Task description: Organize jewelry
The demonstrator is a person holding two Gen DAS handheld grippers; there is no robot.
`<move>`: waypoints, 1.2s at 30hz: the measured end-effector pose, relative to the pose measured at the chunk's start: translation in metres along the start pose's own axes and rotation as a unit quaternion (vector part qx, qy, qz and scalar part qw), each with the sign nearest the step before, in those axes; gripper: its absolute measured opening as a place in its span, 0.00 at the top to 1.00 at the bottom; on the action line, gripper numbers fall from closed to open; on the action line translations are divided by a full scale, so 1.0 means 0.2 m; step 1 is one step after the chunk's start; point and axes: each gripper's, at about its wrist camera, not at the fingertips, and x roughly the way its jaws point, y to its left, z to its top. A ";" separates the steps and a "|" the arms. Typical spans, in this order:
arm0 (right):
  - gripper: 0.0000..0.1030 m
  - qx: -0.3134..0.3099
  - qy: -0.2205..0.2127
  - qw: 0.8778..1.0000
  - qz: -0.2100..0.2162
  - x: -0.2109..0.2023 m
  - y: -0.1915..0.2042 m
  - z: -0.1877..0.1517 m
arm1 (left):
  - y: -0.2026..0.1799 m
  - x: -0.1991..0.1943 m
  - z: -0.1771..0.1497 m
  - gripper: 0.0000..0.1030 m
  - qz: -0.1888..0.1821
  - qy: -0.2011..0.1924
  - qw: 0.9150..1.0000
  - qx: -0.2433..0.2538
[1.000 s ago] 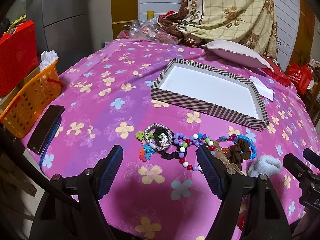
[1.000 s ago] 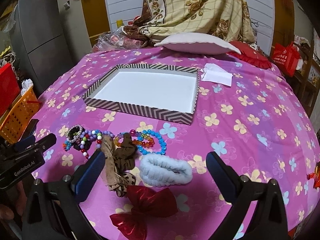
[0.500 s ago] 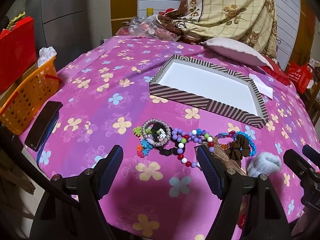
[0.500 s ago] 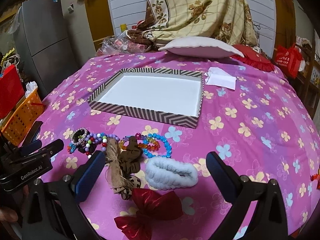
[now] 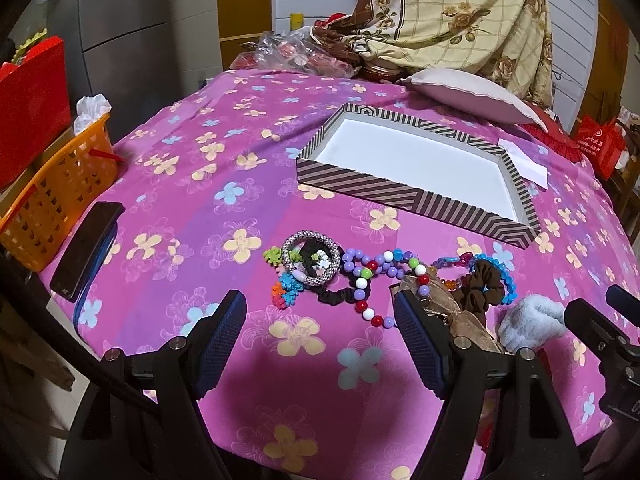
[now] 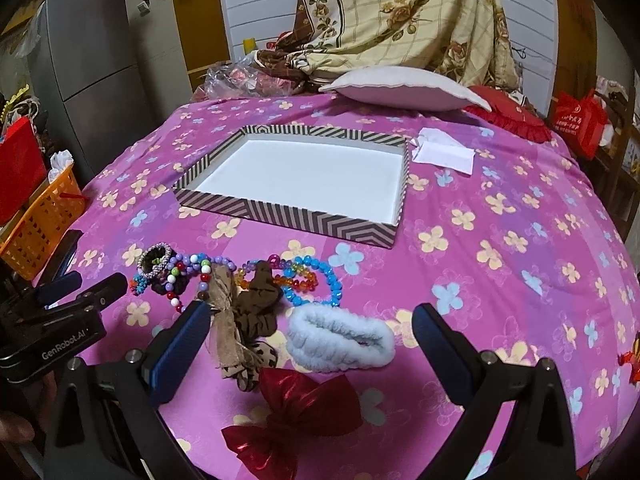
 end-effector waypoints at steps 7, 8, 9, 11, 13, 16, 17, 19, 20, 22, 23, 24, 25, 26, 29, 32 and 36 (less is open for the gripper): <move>0.01 0.001 0.005 1.000 0.000 0.00 0.00 0.00 | 0.02 0.01 -0.01 0.36 0.000 0.004 1.000 -0.001; 0.01 0.001 0.006 1.000 0.000 0.00 0.00 0.00 | 0.02 0.01 -0.01 0.36 0.000 0.004 1.000 -0.001; 0.01 0.000 0.007 1.000 0.000 0.01 0.00 0.00 | 0.02 0.01 -0.01 0.36 0.001 0.005 1.000 -0.002; 0.01 -0.002 0.008 1.000 0.000 0.01 0.00 -0.01 | 0.03 0.02 0.00 0.36 0.001 0.006 1.000 -0.003; 0.01 0.000 0.009 1.000 0.005 0.01 0.00 -0.01 | 0.03 0.02 0.00 0.36 0.001 0.006 1.000 -0.003; 0.01 -0.001 0.010 1.000 0.009 0.01 0.00 -0.01 | 0.03 0.02 0.00 0.36 0.001 0.007 1.000 -0.003; 0.01 -0.003 0.011 1.000 0.009 0.01 0.00 -0.01 | 0.03 0.02 0.00 0.36 0.001 0.006 1.000 -0.003; 0.01 -0.005 0.010 1.000 0.010 0.01 0.00 -0.01 | 0.03 0.02 0.00 0.36 0.001 0.006 1.000 -0.003; 0.01 -0.005 0.010 1.000 0.010 0.01 0.00 -0.02 | 0.03 0.02 0.00 0.36 0.001 0.006 1.000 -0.003; 0.01 -0.007 0.009 1.000 0.011 0.00 0.01 -0.02 | 0.03 0.02 0.00 0.36 0.001 0.007 1.000 -0.002; 0.01 -0.008 0.008 1.000 0.011 0.00 0.01 -0.02 | 0.03 0.02 0.00 0.36 0.001 0.007 1.000 -0.002; 0.01 -0.009 0.007 1.000 0.013 -0.01 0.01 -0.02 | 0.03 0.02 0.00 0.36 0.001 0.007 1.000 -0.002; 0.01 -0.009 0.006 1.000 0.014 -0.01 0.01 -0.02 | 0.03 0.02 0.00 0.36 0.001 0.006 1.000 -0.003; 0.01 -0.008 0.004 1.000 0.016 -0.01 0.01 -0.02 | 0.03 0.02 0.00 0.36 0.001 0.006 1.000 -0.003; 0.01 -0.008 0.004 1.000 0.019 -0.01 0.01 -0.02 | 0.03 0.02 0.00 0.36 0.001 0.007 1.000 -0.003; 0.01 -0.010 0.005 1.000 0.019 -0.01 0.01 -0.02 | 0.03 0.02 0.00 0.36 0.002 0.006 1.000 -0.003; 0.01 -0.012 0.008 1.000 0.017 -0.01 0.01 -0.02 | 0.03 0.02 -0.01 0.36 0.001 0.009 1.000 -0.005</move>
